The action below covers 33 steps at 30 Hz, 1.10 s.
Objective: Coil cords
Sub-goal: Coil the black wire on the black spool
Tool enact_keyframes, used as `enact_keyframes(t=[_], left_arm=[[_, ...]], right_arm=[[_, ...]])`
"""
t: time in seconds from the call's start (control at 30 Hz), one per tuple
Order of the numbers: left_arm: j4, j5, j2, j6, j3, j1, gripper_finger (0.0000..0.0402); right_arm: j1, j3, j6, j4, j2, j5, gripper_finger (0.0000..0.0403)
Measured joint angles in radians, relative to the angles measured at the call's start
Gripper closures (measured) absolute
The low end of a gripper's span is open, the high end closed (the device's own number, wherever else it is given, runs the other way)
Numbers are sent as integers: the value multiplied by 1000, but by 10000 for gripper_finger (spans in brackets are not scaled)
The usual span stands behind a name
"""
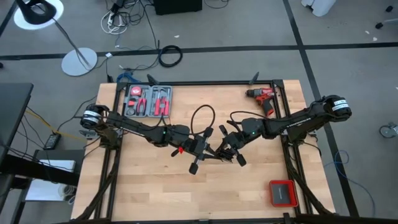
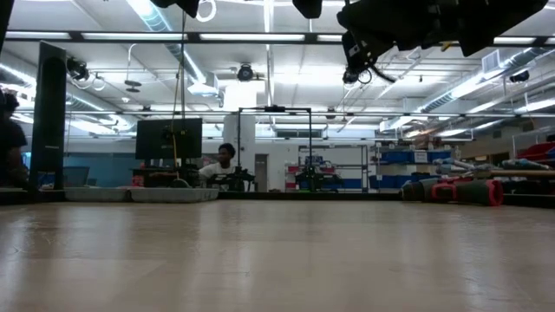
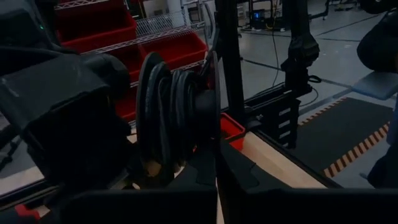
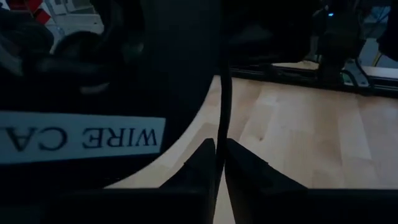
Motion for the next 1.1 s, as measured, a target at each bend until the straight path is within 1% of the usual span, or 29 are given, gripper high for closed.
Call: enact_keyframes(t=[0.13, 0.47, 0.67, 0.87, 1.03, 1.1], left_arm=[[1, 0, 0, 12, 0, 0, 401], [6, -5, 0, 13, -1, -3, 401], [-14, -54, 0, 35, -2, -16, 401], [-106, -106, -3, -29, -2, -20, 401], [-241, -144, -3, -156, -1, -19, 401], [-293, -167, -3, -180, 0, -21, 401]], right_arm=[[12, 0, -11, 0, 0, 27, 394], [18, -6, 33, -19, 0, 32, 399], [20, -58, 89, -7, -25, 34, 399], [37, -72, 120, -147, -86, 36, 394], [35, -72, 228, -243, -83, 41, 393], [36, -73, 260, -260, -79, 68, 392]])
